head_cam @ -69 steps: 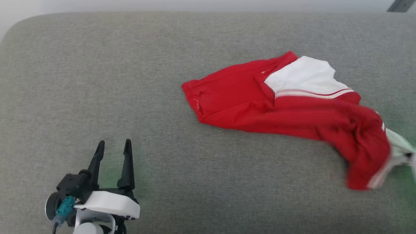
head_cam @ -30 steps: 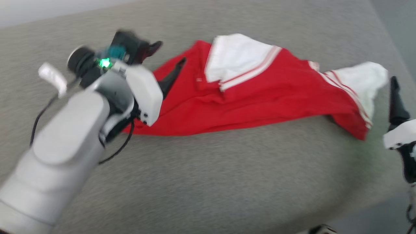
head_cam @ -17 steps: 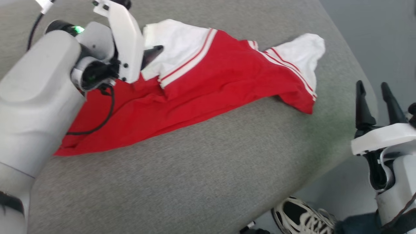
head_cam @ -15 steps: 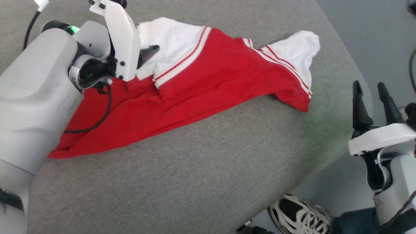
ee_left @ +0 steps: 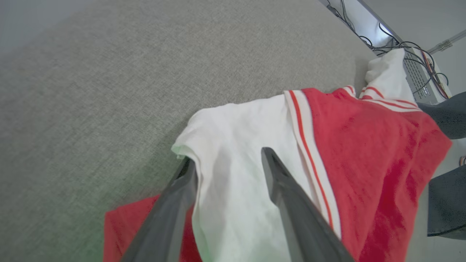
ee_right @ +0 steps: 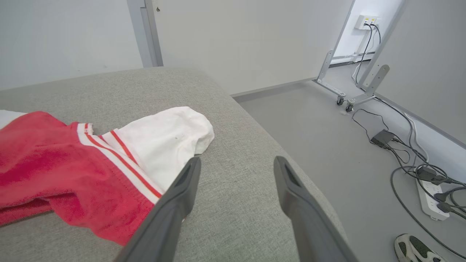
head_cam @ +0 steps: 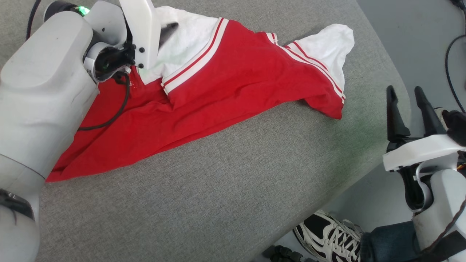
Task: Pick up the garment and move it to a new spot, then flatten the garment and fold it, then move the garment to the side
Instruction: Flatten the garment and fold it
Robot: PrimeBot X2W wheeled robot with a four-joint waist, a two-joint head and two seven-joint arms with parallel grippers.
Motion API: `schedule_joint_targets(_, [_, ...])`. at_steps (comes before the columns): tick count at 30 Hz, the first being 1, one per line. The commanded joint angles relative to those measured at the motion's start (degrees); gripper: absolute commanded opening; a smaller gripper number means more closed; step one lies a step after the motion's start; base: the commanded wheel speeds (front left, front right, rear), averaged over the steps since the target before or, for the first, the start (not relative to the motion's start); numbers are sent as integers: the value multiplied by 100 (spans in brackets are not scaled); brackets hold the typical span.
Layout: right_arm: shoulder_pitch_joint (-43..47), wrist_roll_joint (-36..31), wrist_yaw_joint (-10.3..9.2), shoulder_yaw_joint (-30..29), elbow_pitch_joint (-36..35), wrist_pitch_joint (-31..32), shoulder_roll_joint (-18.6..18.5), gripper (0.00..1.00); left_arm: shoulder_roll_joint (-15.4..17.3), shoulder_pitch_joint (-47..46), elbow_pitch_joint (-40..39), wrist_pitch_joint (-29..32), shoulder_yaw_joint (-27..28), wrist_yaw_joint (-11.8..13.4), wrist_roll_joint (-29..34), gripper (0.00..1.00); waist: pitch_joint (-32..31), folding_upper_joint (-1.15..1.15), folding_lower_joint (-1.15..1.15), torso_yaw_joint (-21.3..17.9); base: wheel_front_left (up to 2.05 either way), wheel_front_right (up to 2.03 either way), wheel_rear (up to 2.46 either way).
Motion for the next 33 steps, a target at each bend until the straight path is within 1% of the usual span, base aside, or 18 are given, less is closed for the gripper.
schedule_joint_targets(1, [-49,-12,-4,67,7,-29,22,100,19,-100,23,-164,-43,14,-94,0,-10,0,0,2,0,0,0])
schedule_joint_targets(5, [-102,-7,-4,157,11,-29,-15,100,45,-180,76,-370,-126,14,-130,0,-63,0,0,71,0,0,0])
schedule_joint_targets(8, [-52,0,-4,143,-13,-29,-89,100,95,-233,186,-562,-125,14,-246,0,-162,0,0,335,0,0,0])
schedule_joint_targets(11, [8,-1,-4,108,-27,-29,-178,100,250,-185,272,-770,-134,14,-324,0,-317,0,0,660,0,0,0])
schedule_joint_targets(15, [100,-19,-4,96,-24,-29,-270,100,555,101,399,-1091,-38,14,-472,0,-605,0,0,1098,0,0,0])
schedule_joint_targets(18, [138,-38,-4,142,-23,-26,-347,100,897,417,459,-1326,20,14,-620,0,-820,0,0,1390,0,0,0])
schedule_joint_targets(19, [138,-30,-4,161,-32,-10,-379,100,1026,517,489,-1405,54,14,-671,0,-874,0,0,1465,0,0,0])
schedule_joint_targets(21, [187,-24,-4,167,-46,30,-420,100,1179,783,618,-1555,138,14,-817,0,-990,0,0,1614,0,0,0])
schedule_joint_targets(25, [267,2,-4,161,-148,155,-526,100,1498,1205,908,-1810,190,60,-854,0,-1136,0,0,1832,0,0,0])
schedule_joint_targets(26, [287,1,-4,151,-183,189,-550,100,1500,1287,978,-1847,194,118,-866,0,-1160,0,0,1870,0,0,0])
schedule_joint_targets(29, [373,-15,-4,124,-278,294,-586,100,1505,1489,1121,-1979,218,163,-913,0,-1198,0,0,1944,0,0,0])
schedule_joint_targets(33, [433,-27,-4,105,-437,410,-614,100,1484,1698,1296,-2295,209,148,-873,0,-1196,0,0,1983,0,0,0])
